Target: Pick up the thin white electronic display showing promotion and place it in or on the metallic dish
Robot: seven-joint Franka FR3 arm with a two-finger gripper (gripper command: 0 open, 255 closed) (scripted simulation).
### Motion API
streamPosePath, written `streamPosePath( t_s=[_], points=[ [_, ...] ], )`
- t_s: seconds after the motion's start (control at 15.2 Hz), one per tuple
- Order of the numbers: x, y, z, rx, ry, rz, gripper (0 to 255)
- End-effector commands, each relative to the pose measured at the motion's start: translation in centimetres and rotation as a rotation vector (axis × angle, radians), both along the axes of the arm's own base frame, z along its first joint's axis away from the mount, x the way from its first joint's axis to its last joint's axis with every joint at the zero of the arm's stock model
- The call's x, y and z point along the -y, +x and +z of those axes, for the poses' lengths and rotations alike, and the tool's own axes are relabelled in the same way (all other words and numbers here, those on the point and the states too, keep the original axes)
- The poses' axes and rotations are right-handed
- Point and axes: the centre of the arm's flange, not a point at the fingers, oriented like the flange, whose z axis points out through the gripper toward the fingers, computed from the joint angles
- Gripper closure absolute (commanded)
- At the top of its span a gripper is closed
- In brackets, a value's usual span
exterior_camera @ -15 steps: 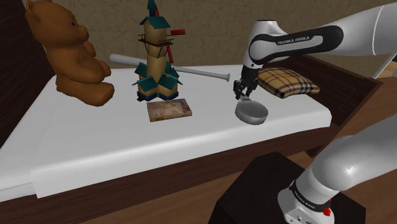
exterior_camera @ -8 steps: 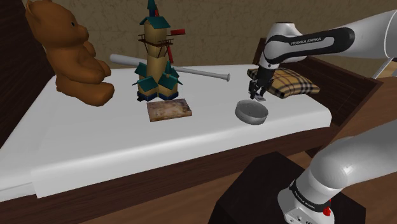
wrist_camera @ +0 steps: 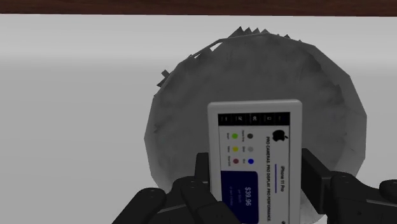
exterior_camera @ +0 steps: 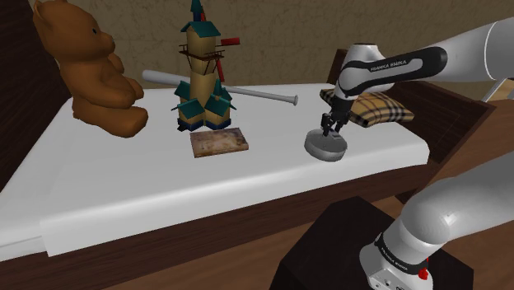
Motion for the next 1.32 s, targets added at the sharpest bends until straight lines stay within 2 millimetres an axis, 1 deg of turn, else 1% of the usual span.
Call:
streamPosePath(
  t_s=[0.0,0.26,0.79,0.86,1.19,1.25],
  points=[
    [-0.1,0.1,-1.0,0.001,0.0,0.0,255],
    [-0.1,0.1,-3.1,0.001,0.0,0.0,255],
    [-0.1,0.1,-3.3,0.001,0.0,0.0,255],
    [-0.1,0.1,-3.3,0.001,0.0,0.0,0],
    [-0.1,0.1,-3.3,0.001,0.0,0.0,0],
    [-0.2,0.1,-2.0,0.001,0.0,0.0,0]
  ],
)
